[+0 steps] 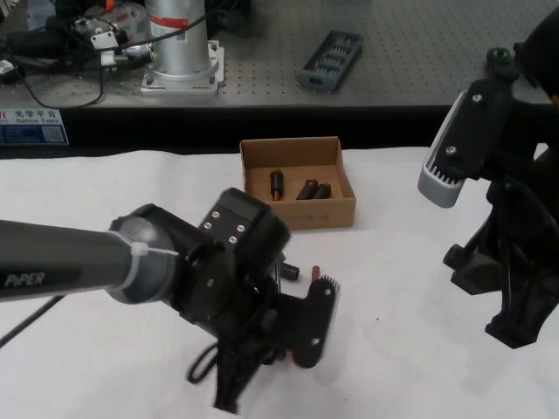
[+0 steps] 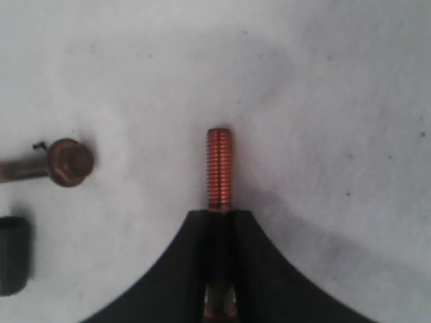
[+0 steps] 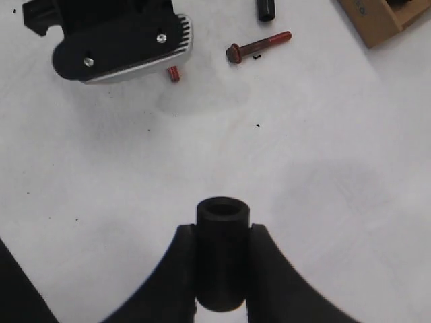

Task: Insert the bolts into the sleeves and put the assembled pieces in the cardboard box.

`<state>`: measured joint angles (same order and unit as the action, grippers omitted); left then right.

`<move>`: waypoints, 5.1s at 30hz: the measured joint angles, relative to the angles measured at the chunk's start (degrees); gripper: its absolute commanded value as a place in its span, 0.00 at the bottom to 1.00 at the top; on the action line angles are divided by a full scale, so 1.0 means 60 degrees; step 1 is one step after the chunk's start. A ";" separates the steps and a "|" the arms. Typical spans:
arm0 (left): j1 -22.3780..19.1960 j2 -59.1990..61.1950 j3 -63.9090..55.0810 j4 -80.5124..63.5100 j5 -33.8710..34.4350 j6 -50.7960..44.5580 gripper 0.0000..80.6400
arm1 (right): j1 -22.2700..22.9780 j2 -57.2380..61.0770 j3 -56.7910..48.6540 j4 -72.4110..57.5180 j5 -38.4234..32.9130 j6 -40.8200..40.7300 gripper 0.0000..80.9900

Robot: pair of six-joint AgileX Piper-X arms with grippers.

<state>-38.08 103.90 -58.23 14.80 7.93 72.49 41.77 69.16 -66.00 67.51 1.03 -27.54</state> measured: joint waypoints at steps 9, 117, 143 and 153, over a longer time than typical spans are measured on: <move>0.0290 0.0000 0.0000 -0.0251 0.0693 0.6706 0.01 | 0.0000 0.0000 0.0000 -0.0077 0.0000 -0.0235 0.04; -0.0367 -0.0178 0.0221 0.0061 -0.0583 -2.2826 0.26 | 0.0000 0.0000 0.0000 0.0263 0.0000 0.0223 0.04; -0.0367 0.0037 0.0139 0.0357 -0.0521 -2.0846 0.02 | 0.0000 0.0000 0.0000 0.0263 0.0000 0.0223 0.04; -0.0215 -0.0734 0.0338 0.0430 0.0019 -1.8216 0.03 | 0.0000 0.0000 0.0000 0.0246 -0.0775 0.0591 0.04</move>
<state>-39.37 99.49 -56.20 17.38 8.04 -36.81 41.77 69.16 -66.00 68.99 -3.62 -23.99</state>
